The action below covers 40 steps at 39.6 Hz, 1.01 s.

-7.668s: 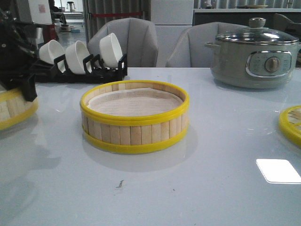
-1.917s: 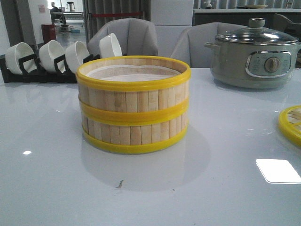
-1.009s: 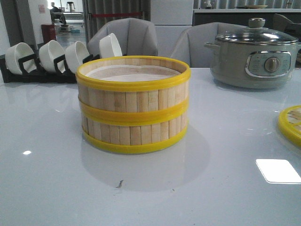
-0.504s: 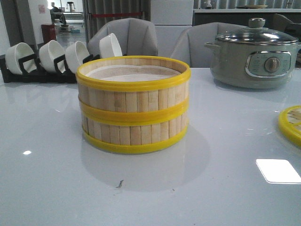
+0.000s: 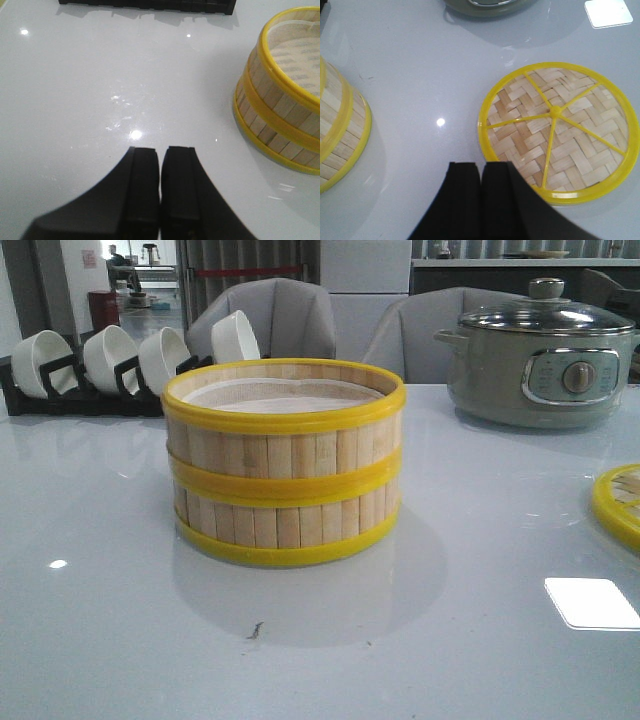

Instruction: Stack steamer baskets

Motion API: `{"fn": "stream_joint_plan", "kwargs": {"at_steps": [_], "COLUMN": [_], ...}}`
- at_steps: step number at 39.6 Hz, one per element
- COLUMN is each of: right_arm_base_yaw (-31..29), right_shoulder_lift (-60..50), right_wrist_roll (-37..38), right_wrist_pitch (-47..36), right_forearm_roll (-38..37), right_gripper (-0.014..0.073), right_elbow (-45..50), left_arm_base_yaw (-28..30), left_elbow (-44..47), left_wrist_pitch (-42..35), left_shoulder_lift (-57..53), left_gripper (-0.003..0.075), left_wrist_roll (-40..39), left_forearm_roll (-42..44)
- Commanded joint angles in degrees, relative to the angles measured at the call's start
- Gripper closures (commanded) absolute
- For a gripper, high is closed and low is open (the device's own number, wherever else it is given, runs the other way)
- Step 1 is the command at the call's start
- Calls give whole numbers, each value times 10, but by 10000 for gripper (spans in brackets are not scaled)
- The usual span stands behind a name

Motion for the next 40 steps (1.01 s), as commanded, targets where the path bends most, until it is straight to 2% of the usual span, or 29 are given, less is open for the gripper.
{"fn": "stream_joint_plan", "kwargs": {"at_steps": [1, 7, 28, 31, 36, 38, 40], "right_arm_base_yaw": [10, 38, 39, 39, 38, 38, 38], "right_shoulder_lift": [-2, 13, 27, 27, 33, 37, 41], "right_wrist_roll": [-7, -7, -7, -8, -24, -24, -24], "right_wrist_pitch": [-41, -62, -56, -49, -27, -19, -13], "right_forearm_roll": [-6, -6, -6, -6, -10, -14, -19], "right_gripper": [537, 537, 531, 475, 258, 190, 160], "right_elbow": [-21, -21, -21, -21, -21, -21, -21], "left_arm_base_yaw": [0, 0, 0, 0, 0, 0, 0], "left_elbow": [-15, -15, -15, -15, -15, -15, -15], "left_wrist_pitch": [-44, -44, -44, -44, -44, -44, -44], "left_shoulder_lift": [-5, -5, -5, -5, -5, -5, -5], "left_gripper": [611, 611, 611, 611, 612, 611, 611], "left_wrist_roll": [-4, -4, -4, -4, -4, -4, -4], "left_forearm_roll": [1, 1, 1, 1, 1, 1, 1]}}
